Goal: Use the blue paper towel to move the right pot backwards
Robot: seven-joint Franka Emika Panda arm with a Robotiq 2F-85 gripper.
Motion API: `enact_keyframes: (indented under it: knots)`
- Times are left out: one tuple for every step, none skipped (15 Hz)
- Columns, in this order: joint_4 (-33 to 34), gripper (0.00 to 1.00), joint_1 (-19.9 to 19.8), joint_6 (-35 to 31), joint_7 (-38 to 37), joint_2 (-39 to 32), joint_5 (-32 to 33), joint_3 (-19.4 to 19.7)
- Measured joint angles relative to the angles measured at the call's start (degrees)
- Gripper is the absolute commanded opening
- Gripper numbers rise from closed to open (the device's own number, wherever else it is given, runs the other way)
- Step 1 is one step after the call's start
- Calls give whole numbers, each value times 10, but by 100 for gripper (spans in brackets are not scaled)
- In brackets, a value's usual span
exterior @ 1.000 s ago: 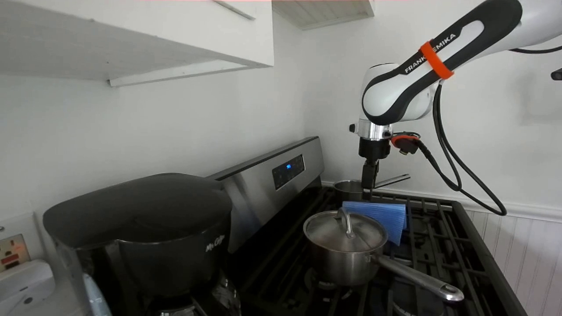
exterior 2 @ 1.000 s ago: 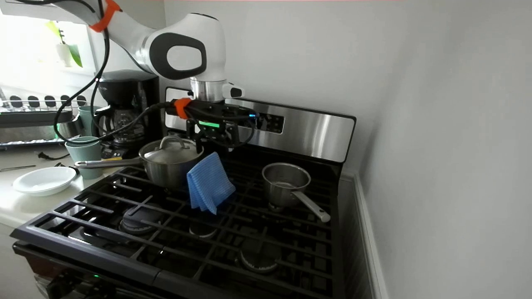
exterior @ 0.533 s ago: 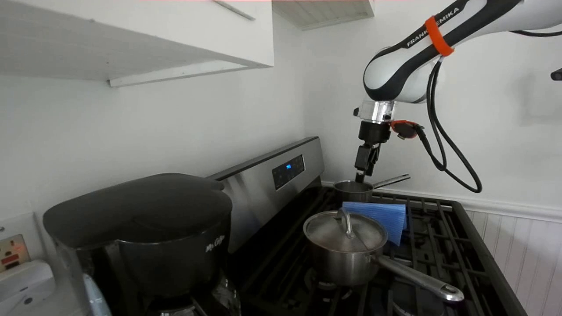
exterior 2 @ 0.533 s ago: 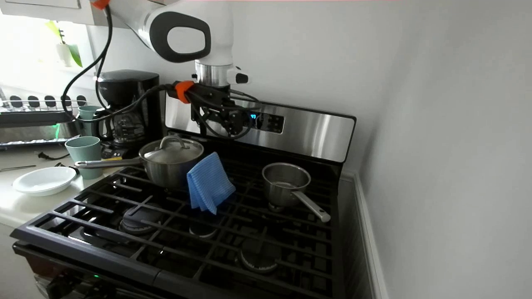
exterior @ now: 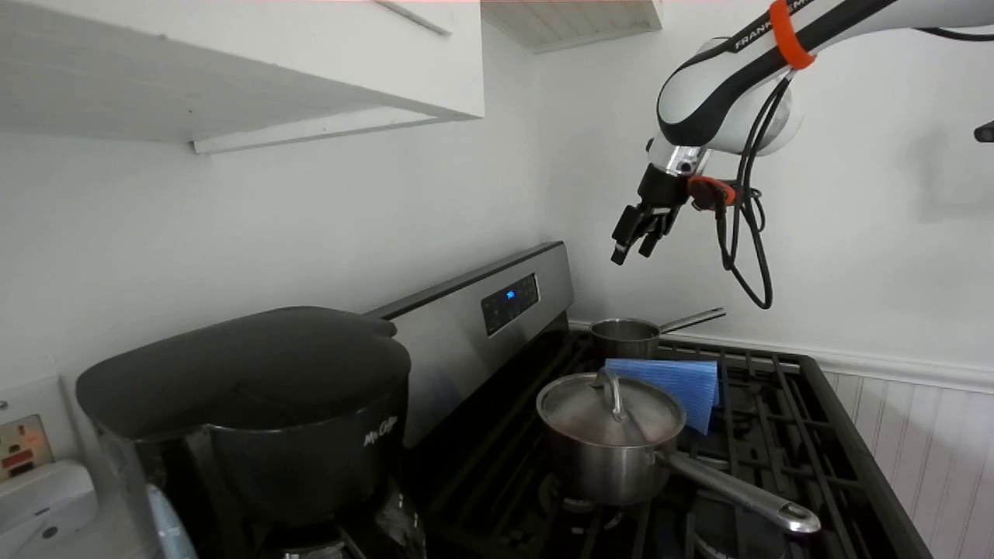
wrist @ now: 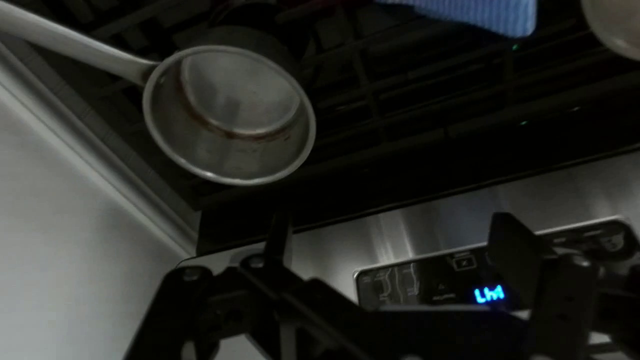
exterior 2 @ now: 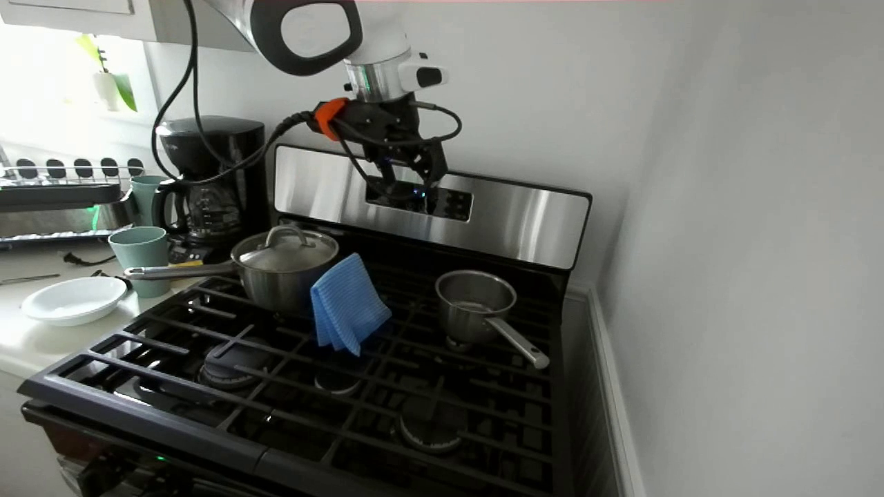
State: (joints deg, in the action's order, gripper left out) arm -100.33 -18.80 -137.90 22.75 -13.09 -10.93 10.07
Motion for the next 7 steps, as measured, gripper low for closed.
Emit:
enact_keyframes:
  knots:
    - [2,100,0,-15,-9,0,2,4]
    - [2,100,0,-29,-18,0,6,8]
    - [3,100,0,-39,-29,0,11,12]
    - [4,100,0,-41,-37,0,17,15]
    - [6,100,0,-41,-43,0,21,17]
    - [6,100,0,-41,-46,0,22,17]
    - [7,100,0,-41,-47,0,22,18]
